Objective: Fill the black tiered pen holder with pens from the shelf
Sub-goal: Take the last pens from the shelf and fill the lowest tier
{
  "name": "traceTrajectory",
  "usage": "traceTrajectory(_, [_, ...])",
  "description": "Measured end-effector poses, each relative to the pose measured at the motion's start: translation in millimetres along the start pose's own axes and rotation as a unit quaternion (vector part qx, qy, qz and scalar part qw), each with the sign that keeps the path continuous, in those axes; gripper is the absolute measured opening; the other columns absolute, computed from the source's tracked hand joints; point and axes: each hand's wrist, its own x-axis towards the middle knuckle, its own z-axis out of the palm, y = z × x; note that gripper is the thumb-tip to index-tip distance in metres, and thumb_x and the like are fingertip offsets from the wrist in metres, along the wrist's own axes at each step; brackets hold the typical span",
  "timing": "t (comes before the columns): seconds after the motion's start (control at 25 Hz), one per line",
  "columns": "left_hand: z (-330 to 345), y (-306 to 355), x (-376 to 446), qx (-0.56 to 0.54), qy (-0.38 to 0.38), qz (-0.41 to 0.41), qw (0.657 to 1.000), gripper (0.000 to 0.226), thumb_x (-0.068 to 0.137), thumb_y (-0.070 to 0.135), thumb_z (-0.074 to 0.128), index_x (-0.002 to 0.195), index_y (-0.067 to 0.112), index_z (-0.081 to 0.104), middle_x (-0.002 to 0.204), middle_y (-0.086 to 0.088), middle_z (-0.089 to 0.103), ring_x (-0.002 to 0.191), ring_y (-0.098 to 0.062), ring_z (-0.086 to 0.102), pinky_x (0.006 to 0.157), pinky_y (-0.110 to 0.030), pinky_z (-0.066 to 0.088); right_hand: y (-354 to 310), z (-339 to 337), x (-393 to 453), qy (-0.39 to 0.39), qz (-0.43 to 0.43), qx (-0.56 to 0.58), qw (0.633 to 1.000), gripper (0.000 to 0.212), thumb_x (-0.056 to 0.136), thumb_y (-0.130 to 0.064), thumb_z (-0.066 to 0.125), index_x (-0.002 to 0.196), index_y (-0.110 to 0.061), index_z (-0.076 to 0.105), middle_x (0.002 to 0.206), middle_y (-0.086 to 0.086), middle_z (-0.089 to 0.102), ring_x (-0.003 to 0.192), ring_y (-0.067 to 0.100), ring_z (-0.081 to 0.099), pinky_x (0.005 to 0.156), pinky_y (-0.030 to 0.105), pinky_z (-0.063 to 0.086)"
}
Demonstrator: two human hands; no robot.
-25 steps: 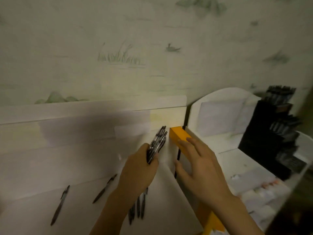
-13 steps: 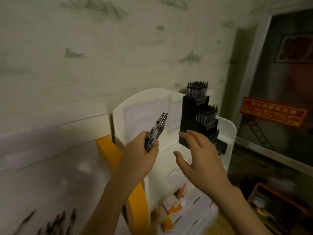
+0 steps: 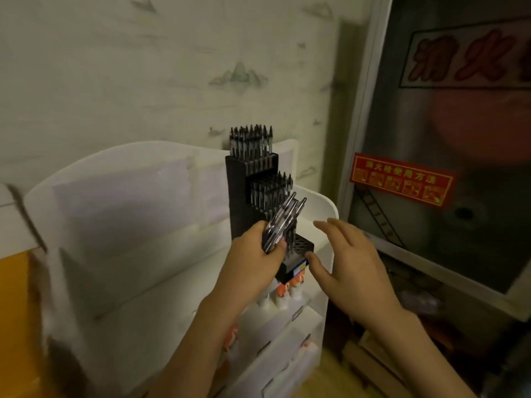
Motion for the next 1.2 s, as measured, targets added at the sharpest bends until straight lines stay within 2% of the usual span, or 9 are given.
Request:
traceTrajectory(0.16, [46.2, -17.2, 32.5, 0.011, -0.021, -0.033, 0.999, 0.002, 0.093, 0.032, 0.059, 0.094, 0.033, 0.059, 0.082, 0.009, 0.063, 0.071, 0.0, 0.06, 0.053, -0.008, 0.041, 43.7, 29.5, 18.2, -0.017, 0.007, 0.013, 1.0, 0.056, 0.09, -0.052, 0.053, 0.141, -0.032, 0.041, 0.145, -0.004, 0.045, 0.134, 0.016, 0.039, 0.109, 0.036, 0.036])
traceTrajectory(0.28, [77.3, -38.2, 63.5, 0.004, -0.031, -0.05, 0.998, 0.005, 0.093, 0.03, 0.06, 0.097, 0.03, 0.06, 0.084, 0.011, 0.064, 0.075, 0.004, 0.059, 0.056, -0.006, 0.042, 72.8, 61.1, 41.0, -0.043, 0.016, 0.026, 0.999, 0.055, 0.091, -0.053, 0.052, 0.141, -0.033, 0.041, 0.145, -0.005, 0.045, 0.135, 0.015, 0.039, 0.11, 0.036, 0.036])
traceTrajectory(0.44, [107.2, -63.9, 105.5, 0.003, -0.044, -0.082, 0.996, 0.009, 0.093, 0.032, 0.06, 0.102, 0.031, 0.06, 0.084, 0.011, 0.065, 0.075, 0.0, 0.061, 0.056, -0.009, 0.04, 103.2, 100.3, 77.4, -0.085, 0.018, 0.057, 0.995, 0.054, 0.091, -0.05, 0.054, 0.141, -0.035, 0.04, 0.145, -0.007, 0.044, 0.134, 0.014, 0.039, 0.11, 0.038, 0.039])
traceTrajectory(0.6, [127.1, -82.3, 135.3, 0.009, -0.057, -0.109, 0.992, 0.012, 0.092, 0.031, 0.062, 0.104, 0.032, 0.059, 0.083, 0.01, 0.065, 0.074, 0.001, 0.062, 0.058, -0.01, 0.044, 122.1, 130.6, 112.5, -0.101, 0.042, 0.166, 0.98, 0.041, 0.094, -0.044, 0.054, 0.134, -0.04, 0.046, 0.137, -0.019, 0.049, 0.123, -0.004, 0.04, 0.105, 0.019, 0.032])
traceTrajectory(0.72, [140.3, -93.3, 150.6, 0.022, -0.054, -0.125, 0.99, 0.011, 0.091, 0.029, 0.063, 0.101, 0.032, 0.059, 0.08, 0.009, 0.065, 0.072, 0.002, 0.063, 0.056, -0.01, 0.043, 131.2, 144.9, 136.4, -0.076, 0.129, 0.376, 0.915, 0.024, 0.092, -0.038, 0.06, 0.116, -0.036, 0.064, 0.111, -0.024, 0.065, 0.107, -0.003, 0.058, 0.092, 0.016, 0.046])
traceTrajectory(0.84, [151.3, -98.7, 157.8, 0.011, -0.054, -0.128, 0.99, 0.004, 0.091, 0.027, 0.062, 0.093, 0.029, 0.058, 0.075, 0.007, 0.063, 0.069, 0.0, 0.061, 0.056, -0.011, 0.043, 135.8, 153.5, 155.0, -0.12, 0.187, 0.521, 0.824, 0.024, 0.081, -0.036, 0.069, 0.102, -0.024, 0.071, 0.087, -0.004, 0.074, 0.088, 0.012, 0.07, 0.078, 0.024, 0.058])
traceTrajectory(1.04, [168.0, -102.6, 171.7, -0.001, -0.036, -0.148, 0.988, 0.006, 0.091, 0.025, 0.063, 0.09, 0.026, 0.057, 0.079, 0.005, 0.063, 0.076, -0.001, 0.059, 0.062, -0.006, 0.044, 155.3, 166.8, 185.8, -0.23, 0.274, 0.653, 0.667, 0.034, 0.071, -0.022, 0.073, 0.1, -0.005, 0.073, 0.091, 0.015, 0.075, 0.084, 0.027, 0.073, 0.069, 0.026, 0.06])
traceTrajectory(1.08, [169.8, -103.5, 174.5, 0.006, -0.032, -0.159, 0.987, 0.006, 0.091, 0.026, 0.063, 0.091, 0.027, 0.058, 0.08, 0.006, 0.063, 0.077, 0.002, 0.058, 0.061, -0.005, 0.044, 158.9, 168.4, 190.7, -0.235, 0.281, 0.661, 0.654, 0.034, 0.07, -0.021, 0.074, 0.099, -0.003, 0.074, 0.091, 0.017, 0.075, 0.083, 0.028, 0.073, 0.067, 0.026, 0.059])
traceTrajectory(1.2, [169.5, -109.1, 180.1, 0.029, -0.024, -0.192, 0.981, 0.011, 0.089, 0.03, 0.065, 0.097, 0.024, 0.06, 0.081, 0.008, 0.064, 0.075, 0.003, 0.058, 0.059, -0.009, 0.047, 165.8, 172.2, 205.1, -0.205, 0.276, 0.657, 0.671, 0.026, 0.074, -0.018, 0.071, 0.095, -0.003, 0.074, 0.087, 0.016, 0.075, 0.08, 0.026, 0.073, 0.07, 0.028, 0.06])
